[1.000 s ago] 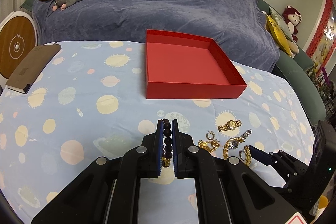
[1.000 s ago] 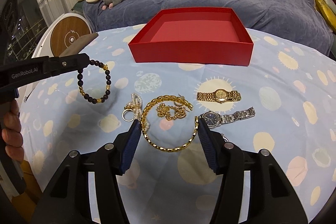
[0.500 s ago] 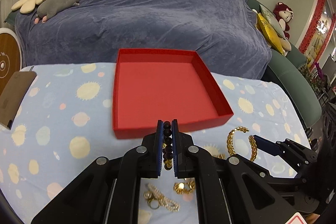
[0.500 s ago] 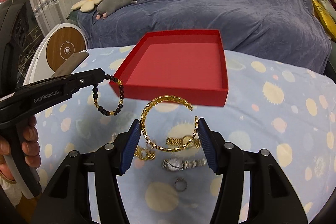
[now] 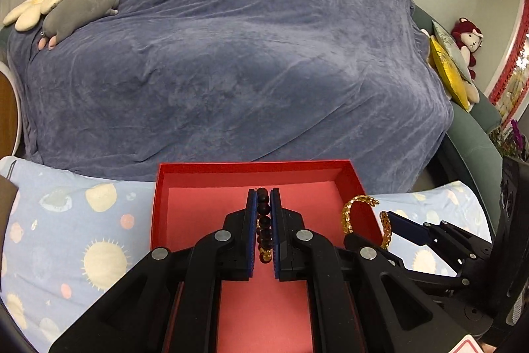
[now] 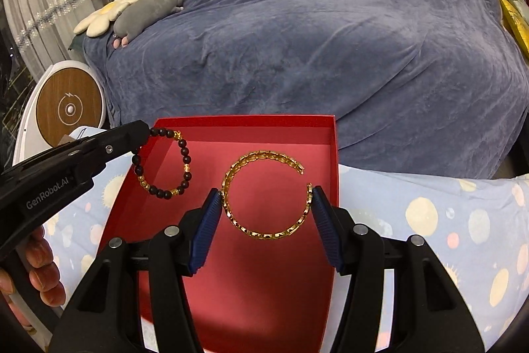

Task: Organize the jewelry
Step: 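Carry both bracelets over the red box and open both grippers, then lift both grippers out of the red box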

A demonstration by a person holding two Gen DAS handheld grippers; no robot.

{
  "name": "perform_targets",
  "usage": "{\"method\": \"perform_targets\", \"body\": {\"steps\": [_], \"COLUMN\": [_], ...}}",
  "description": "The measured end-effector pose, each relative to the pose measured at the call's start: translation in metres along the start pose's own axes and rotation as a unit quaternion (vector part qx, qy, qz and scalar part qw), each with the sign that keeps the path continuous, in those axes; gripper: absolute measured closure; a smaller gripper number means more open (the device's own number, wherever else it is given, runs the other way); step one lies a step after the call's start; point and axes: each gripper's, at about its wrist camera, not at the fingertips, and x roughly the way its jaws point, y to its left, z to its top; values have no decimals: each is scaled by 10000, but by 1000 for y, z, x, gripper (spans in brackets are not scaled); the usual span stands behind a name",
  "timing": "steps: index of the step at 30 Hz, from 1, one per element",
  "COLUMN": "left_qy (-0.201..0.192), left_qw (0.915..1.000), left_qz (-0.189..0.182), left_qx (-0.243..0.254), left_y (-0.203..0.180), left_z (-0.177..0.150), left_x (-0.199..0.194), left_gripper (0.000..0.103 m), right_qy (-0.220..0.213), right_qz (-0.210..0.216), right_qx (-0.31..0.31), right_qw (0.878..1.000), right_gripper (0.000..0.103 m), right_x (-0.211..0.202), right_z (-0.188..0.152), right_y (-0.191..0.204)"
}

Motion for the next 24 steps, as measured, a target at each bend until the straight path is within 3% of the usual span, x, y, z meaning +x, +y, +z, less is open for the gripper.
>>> {"method": "perform_targets", "body": {"steps": [6, 12, 15, 17, 18, 19, 24], "left_qy": [182, 163, 138, 108, 83, 8, -236], "left_qw": [9998, 9995, 9992, 9990, 9988, 9983, 9980], "left_qz": [88, 259, 386, 439, 486, 590, 584], "left_qx": [-57, 6, 43, 47, 23, -3, 58], "left_y": [17, 26, 28, 30, 31, 32, 32], "left_z": [8, 7, 6, 6, 6, 6, 1], "left_x": [38, 56, 58, 57, 55, 52, 24], "left_gripper": [98, 97, 87, 69, 46, 42, 42], "right_qy": [396, 546, 516, 425, 381, 340, 163], "right_qz": [109, 7, -97, -100, -89, -110, -51], "right_qx": [107, 16, -3, 12, 12, -4, 6], "right_qw": [9991, 9985, 9986, 9990, 9992, 9994, 9999], "right_gripper": [49, 48, 46, 45, 41, 41, 41], "right_x": [44, 62, 61, 57, 54, 51, 20], "right_z": [16, 18, 15, 14, 14, 13, 3], "right_y": [-7, -4, -2, -2, -2, -2, -4]}}
